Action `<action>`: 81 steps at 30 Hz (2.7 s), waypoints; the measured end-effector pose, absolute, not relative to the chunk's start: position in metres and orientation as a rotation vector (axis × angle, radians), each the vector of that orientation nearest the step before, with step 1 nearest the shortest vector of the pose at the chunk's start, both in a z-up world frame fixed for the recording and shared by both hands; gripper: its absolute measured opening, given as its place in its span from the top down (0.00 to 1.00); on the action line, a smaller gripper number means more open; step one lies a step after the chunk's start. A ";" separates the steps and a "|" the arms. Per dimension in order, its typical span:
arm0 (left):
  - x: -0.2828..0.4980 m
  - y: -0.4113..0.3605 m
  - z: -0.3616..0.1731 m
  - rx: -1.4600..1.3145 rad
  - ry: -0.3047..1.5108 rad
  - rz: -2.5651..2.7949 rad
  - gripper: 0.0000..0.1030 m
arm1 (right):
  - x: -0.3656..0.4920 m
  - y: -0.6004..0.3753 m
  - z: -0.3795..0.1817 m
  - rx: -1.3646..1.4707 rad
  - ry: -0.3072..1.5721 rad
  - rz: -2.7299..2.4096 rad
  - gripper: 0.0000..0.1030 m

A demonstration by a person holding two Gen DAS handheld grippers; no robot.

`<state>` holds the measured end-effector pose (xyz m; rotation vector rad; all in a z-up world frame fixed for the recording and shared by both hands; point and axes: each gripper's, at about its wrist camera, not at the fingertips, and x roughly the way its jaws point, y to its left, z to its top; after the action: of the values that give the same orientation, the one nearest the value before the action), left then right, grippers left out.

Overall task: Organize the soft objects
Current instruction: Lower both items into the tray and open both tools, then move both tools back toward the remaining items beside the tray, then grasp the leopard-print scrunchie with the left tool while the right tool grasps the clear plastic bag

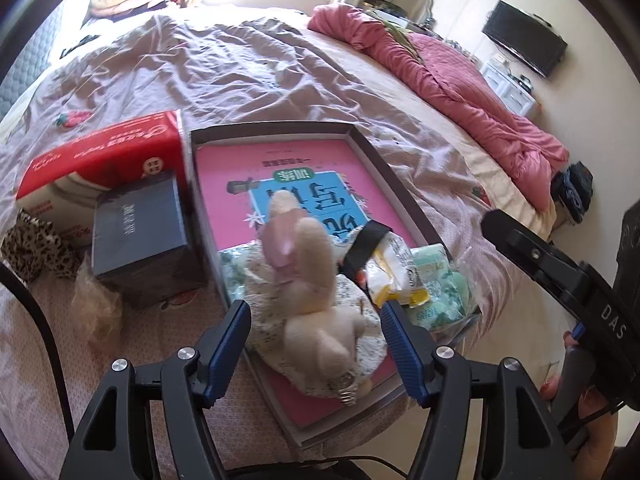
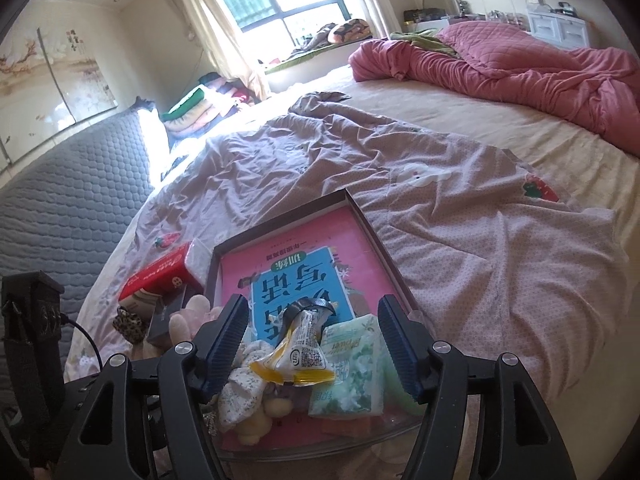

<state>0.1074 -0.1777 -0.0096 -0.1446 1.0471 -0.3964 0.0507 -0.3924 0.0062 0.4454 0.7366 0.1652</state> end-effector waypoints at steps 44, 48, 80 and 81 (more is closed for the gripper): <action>0.057 0.023 0.048 -0.293 0.859 -0.066 0.27 | 0.029 -0.214 0.061 0.140 0.729 0.480 0.28; 0.056 0.051 0.039 -0.341 0.859 -0.028 0.27 | 0.031 -0.182 0.047 0.110 0.774 0.525 0.28; 0.166 0.082 -0.062 -0.261 0.951 -0.074 0.27 | 0.095 -0.123 -0.060 0.329 1.024 0.431 0.28; 0.167 0.082 -0.064 -0.258 0.949 -0.080 0.27 | 0.096 -0.123 -0.062 0.340 1.029 0.428 0.28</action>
<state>0.1667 0.0824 -0.0638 -0.2581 0.9491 -0.0801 0.0965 -0.1227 -0.0616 0.3396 1.0287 0.4283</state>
